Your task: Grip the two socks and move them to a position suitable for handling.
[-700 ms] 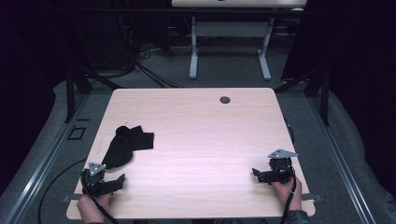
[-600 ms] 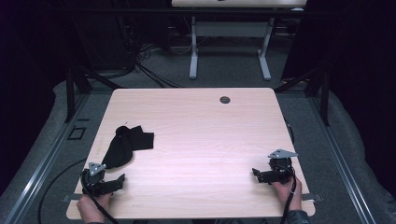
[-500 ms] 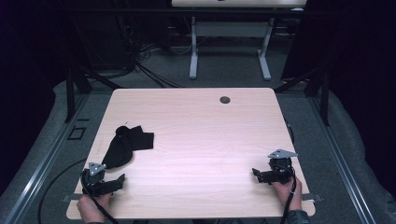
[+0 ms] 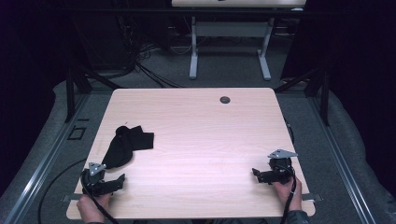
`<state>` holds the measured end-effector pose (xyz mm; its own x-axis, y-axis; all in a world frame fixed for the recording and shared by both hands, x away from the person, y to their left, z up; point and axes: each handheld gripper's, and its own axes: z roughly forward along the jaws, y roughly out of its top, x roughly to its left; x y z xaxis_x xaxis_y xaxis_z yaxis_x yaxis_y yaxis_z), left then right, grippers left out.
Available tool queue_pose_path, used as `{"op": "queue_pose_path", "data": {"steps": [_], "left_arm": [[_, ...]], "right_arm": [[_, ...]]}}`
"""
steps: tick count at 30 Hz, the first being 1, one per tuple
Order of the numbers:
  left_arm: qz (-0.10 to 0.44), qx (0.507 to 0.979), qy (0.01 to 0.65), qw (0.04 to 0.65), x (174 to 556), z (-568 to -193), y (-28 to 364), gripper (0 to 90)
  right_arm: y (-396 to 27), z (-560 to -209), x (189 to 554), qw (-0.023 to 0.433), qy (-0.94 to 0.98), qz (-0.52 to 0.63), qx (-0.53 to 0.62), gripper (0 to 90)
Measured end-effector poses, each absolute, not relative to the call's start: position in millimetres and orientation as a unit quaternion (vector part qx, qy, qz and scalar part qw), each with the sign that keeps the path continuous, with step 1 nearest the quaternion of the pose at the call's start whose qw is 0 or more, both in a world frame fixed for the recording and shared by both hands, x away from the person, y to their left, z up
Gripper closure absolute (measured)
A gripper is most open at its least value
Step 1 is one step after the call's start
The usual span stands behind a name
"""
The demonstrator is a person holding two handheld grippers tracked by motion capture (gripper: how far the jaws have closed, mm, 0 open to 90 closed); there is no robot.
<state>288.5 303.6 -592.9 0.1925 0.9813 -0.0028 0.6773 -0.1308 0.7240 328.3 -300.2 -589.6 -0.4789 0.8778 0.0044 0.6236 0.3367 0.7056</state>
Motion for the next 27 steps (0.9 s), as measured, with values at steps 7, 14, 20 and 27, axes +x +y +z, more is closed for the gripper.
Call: {"op": "queue_pose_path", "data": {"steps": [7, 14, 20, 27], "left_arm": [[0.249, 0.709, 0.585, 0.305, 289, -593, 304, 6.5], [0.244, 0.715, 0.579, 0.305, 290, -593, 304, 4.4], [0.235, 0.721, 0.572, 0.311, 293, -586, 303, 1.5], [0.228, 0.731, 0.557, 0.322, 303, -563, 301, 0.2]], "right_arm": [[-300, -590, 328, 0.195, 0.794, 0.328, 0.473, 0.0], [-299, -590, 329, 0.194, 0.792, 0.333, 0.474, 0.0], [-299, -590, 329, 0.194, 0.792, 0.334, 0.473, 0.0], [-299, -590, 329, 0.193, 0.792, 0.334, 0.472, 0.0]]}}
